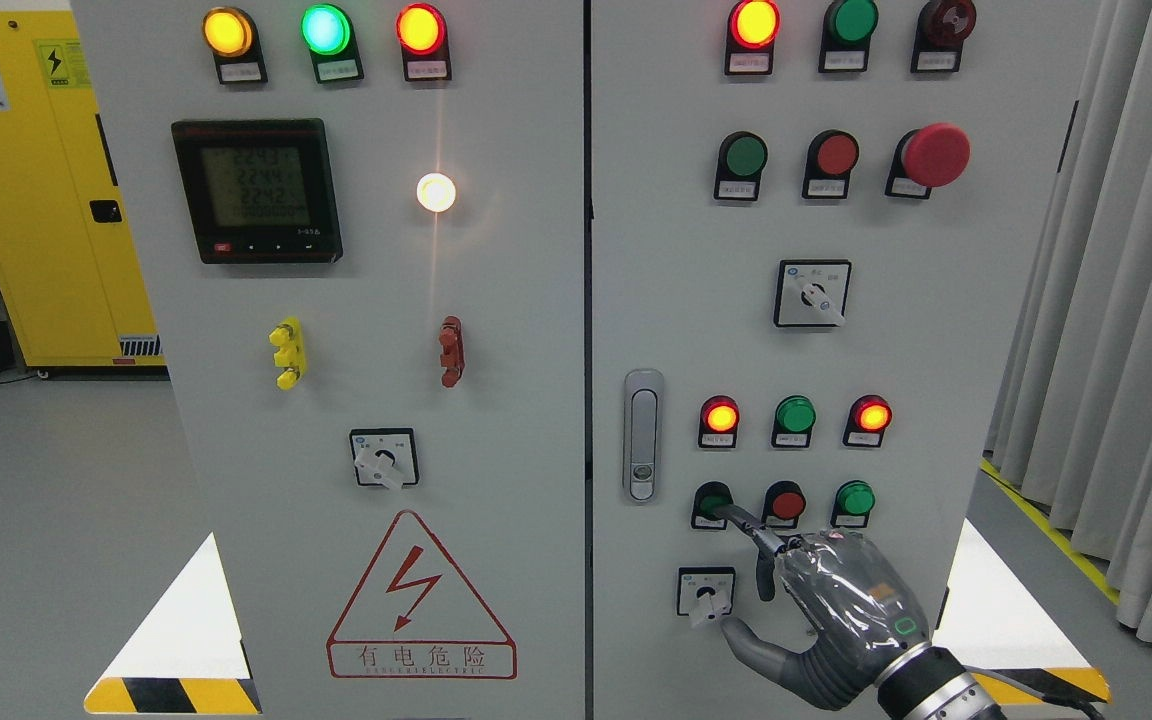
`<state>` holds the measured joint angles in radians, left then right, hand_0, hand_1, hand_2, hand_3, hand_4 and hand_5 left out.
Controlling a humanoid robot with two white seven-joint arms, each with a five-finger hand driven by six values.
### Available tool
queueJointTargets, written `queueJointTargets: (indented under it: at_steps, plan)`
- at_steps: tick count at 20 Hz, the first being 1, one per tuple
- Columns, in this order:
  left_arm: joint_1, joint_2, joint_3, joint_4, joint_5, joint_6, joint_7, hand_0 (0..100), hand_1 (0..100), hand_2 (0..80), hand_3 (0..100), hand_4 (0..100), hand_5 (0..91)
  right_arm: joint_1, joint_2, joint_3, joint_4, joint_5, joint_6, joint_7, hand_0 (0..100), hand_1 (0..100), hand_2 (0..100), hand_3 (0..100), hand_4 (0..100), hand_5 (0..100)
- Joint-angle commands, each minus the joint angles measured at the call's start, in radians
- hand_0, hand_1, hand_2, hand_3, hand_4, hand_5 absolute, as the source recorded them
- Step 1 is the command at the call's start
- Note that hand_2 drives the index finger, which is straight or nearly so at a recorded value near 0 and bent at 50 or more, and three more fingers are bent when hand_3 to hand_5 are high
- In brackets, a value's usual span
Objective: Press green start button
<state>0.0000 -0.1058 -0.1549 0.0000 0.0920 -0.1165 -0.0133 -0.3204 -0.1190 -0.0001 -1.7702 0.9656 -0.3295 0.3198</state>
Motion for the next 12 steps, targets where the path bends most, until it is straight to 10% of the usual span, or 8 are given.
queueJointTargets:
  at_steps: [1, 12]
  plan:
    - [-0.026, 0.0, 0.0, -0.028, 0.0, 0.001, -0.001, 12, 56, 0.0, 0, 0, 0.0, 0.066, 0.01, 0.012, -0.063, -0.231, -0.003, -0.007, 50, 60, 0, 72, 79, 71]
    - [-0.026, 0.0, 0.0, -0.028, 0.0, 0.001, -0.001, 12, 56, 0.0, 0, 0, 0.0, 0.237, 0.028, 0.026, -0.144, -0.809, 0.022, 0.031, 52, 59, 0, 22, 25, 18]
